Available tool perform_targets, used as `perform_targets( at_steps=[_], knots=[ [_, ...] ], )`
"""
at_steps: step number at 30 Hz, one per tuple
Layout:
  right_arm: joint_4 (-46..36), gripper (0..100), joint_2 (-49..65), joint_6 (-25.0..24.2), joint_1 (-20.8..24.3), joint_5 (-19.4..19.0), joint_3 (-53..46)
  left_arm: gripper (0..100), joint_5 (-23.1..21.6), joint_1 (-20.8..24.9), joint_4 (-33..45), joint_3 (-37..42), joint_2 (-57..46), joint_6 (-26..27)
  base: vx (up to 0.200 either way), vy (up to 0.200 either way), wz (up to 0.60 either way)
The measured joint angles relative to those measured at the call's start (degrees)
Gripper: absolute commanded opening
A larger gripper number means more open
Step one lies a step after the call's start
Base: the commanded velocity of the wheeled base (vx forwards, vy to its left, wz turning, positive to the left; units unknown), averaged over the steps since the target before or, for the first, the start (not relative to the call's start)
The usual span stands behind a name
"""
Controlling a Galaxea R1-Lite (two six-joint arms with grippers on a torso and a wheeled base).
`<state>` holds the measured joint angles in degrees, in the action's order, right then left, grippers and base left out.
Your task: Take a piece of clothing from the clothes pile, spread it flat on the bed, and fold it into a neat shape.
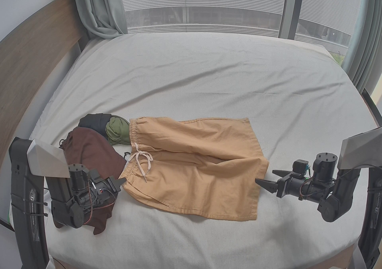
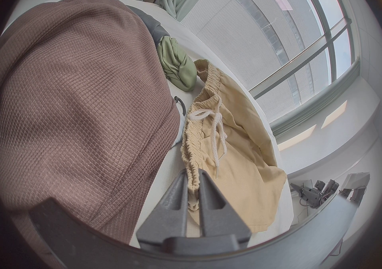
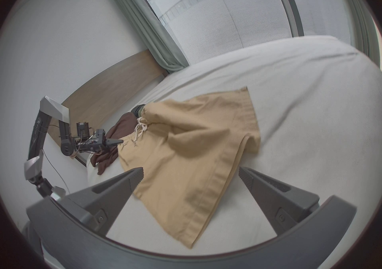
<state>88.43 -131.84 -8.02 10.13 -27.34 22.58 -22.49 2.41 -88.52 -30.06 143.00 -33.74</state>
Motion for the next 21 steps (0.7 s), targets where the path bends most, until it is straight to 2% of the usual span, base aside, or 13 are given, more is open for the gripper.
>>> perform_targets(
  at_steps=[5,21],
  knots=[
    [0.0,100,-1.8,-2.3,1.4,-0.3,-3.0,0,0.0,0.1,-0.1,0.0,0.0,0.0,0.0,0.0,0.0],
    [0.1,100,-12.7,-2.6,4.7,-0.4,-4.8,0,-0.1,0.1,-0.2,0.0,-0.2,0.1,0.0,0.0,0.0]
  ],
)
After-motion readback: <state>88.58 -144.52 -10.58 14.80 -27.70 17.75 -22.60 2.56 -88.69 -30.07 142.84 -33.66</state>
